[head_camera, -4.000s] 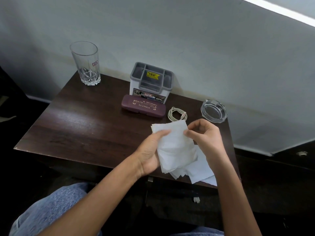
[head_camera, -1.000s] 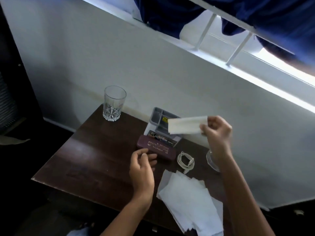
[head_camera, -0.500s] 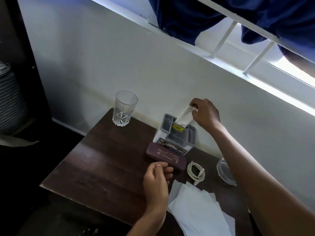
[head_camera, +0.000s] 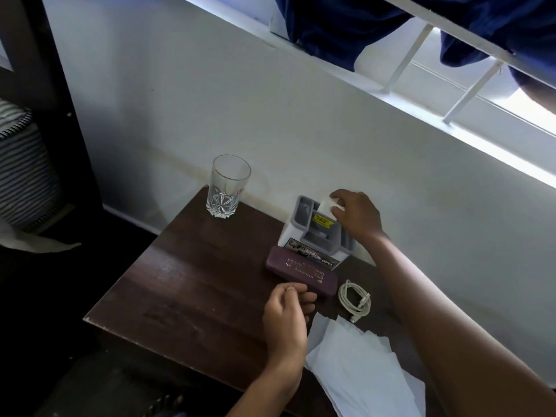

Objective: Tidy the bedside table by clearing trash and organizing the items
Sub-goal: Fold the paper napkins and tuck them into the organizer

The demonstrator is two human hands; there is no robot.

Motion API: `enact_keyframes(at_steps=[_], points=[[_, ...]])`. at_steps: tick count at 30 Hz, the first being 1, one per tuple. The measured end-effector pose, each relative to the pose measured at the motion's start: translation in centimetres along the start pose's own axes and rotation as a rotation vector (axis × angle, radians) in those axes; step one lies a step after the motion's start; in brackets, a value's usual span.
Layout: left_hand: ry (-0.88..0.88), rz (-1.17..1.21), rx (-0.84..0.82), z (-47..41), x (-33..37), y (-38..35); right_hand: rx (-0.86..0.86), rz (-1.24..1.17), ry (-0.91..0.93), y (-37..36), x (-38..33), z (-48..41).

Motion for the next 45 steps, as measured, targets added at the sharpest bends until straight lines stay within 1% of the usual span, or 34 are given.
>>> enact_keyframes(at_steps=[2,6,7,9,11,14,16,20,22,26,28,30,36,41,45], points=[[-0.005,-0.01,0.0,-0.1,-0.1,0.1,0.046,-0.094,-0.032,0.7,0.6,0.8],[-0.008,-0.036,-0.011,-0.3,-0.3,0.1,0.316,-0.414,-0.191,4.5,3.3,6.5],[-0.007,-0.045,-0.017,-0.3,-0.3,0.0,0.353,-0.494,-0.242,5.0,4.4,8.9],[-0.008,-0.064,-0.033,-0.2,-0.5,-0.2,0.358,-0.635,-0.333,5.2,6.2,14.0],[-0.003,-0.095,-0.054,0.1,-0.9,-0.4,0.311,-0.762,-0.442,4.6,8.0,19.0],[0.002,-0.172,-0.117,0.5,-1.6,-1.2,0.248,-0.855,-0.596,3.0,10.6,24.7],[0.02,-0.257,-0.185,0.9,-2.5,-1.9,0.155,-0.847,-0.662,1.0,12.0,26.6],[0.046,-0.465,-0.327,1.6,-4.6,-3.2,-0.104,-0.609,-0.656,-3.6,13.0,27.8],[0.043,-0.526,-0.344,1.8,-5.3,-3.3,-0.177,-0.553,-0.605,-4.8,12.2,27.3],[0.073,-0.528,-0.324,2.0,-6.0,-3.2,-0.264,-0.459,-0.43,-6.3,9.2,25.9],[0.113,-0.495,-0.297,1.9,-6.2,-2.9,-0.286,-0.415,-0.385,-7.0,8.0,25.5],[0.156,-0.47,-0.279,1.9,-6.5,-2.5,-0.306,-0.376,-0.399,-7.6,7.7,25.5],[0.213,-0.475,-0.307,2.1,-7.1,-2.5,-0.33,-0.3,-0.391,-8.6,7.0,25.5],[0.233,-0.478,-0.318,2.1,-7.3,-2.4,-0.331,-0.319,-0.426,-9.1,7.3,25.5],[0.245,-0.461,-0.317,2.1,-7.3,-2.4,-0.347,-0.315,-0.415,-9.5,7.0,25.6]])
Point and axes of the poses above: each hand's wrist, its own z-axis away from the middle knuckle, its own y-axis out of the back of the hand, x = y × z, the point moved 10 cm from there along -z, towards the middle knuckle, and after that the axes turned 13 degrees about z, right-handed, at the moved point
